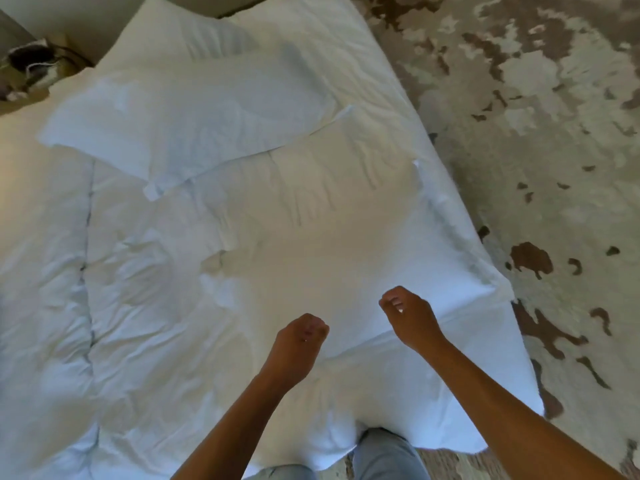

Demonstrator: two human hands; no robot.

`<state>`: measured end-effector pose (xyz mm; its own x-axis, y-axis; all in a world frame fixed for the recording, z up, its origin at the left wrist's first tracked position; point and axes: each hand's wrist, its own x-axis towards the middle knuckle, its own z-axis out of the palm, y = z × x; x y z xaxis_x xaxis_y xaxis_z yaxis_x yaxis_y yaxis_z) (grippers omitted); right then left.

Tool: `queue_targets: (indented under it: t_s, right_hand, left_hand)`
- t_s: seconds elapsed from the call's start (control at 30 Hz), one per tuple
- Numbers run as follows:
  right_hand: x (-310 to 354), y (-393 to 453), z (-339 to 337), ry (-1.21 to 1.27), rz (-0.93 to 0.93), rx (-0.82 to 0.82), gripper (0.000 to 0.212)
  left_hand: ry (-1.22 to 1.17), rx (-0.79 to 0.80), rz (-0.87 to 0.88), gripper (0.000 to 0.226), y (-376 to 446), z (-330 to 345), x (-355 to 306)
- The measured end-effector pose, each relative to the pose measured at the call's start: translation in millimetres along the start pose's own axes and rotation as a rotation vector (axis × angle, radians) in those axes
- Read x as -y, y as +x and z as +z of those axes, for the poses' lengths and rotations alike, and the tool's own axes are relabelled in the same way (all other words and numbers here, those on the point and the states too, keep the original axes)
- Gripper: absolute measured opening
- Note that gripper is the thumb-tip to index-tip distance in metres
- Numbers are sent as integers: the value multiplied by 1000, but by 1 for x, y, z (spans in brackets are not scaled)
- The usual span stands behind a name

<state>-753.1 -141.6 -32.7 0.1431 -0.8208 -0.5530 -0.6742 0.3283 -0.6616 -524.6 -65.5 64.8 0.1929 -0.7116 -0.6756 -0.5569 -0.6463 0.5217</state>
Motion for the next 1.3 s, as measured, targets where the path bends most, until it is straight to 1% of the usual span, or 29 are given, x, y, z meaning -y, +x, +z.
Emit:
queue_targets:
  t_s: [0.13, 0.27, 0.37, 0.47, 0.6, 0.7, 0.77, 0.83, 0.93, 1.03, 1.2, 1.3]
  right_hand:
    - [30, 72, 11, -200, -161, 12, 39]
    - [46, 124, 35, -452, -228, 43, 64]
    - [38, 137, 54, -583, -253, 50, 76]
    - [22, 138, 64, -658, -273, 33, 82]
    - [11, 137, 70, -689, -277, 12, 85]
    - [12, 134, 77, -719, -260, -10, 88]
    - [17, 133, 82, -726, -239, -28, 90]
    - [23, 127, 85, -719, -215, -34, 91]
    - [27, 107, 86, -699, -166, -13, 93]
    - [32, 78, 83, -680, -139, 18, 90]
    - [41, 27, 69, -551, -95, 63, 75]
    - [45, 2, 49, -479, -126, 83, 61]
  left_hand:
    - [162, -91, -1, 27, 58, -20, 4]
    - [266, -142, -8, 40, 136, -46, 13]
    - [367, -162, -13, 52, 196, -62, 25]
    - [483, -148, -46, 61, 249, -75, 43]
    - [442, -93, -144, 85, 298, -84, 64]
    - [386, -27, -171, 100, 315, -89, 75]
    - [384, 7, -175, 101, 315, -89, 81]
    - [439, 18, -154, 95, 304, -85, 85]
    - [524, -1, -95, 85, 275, -75, 84]
    - [548, -36, -44, 81, 235, -66, 83]
    - [537, -81, 16, 80, 161, -50, 79]
    - [545, -121, 34, 75, 112, -35, 75]
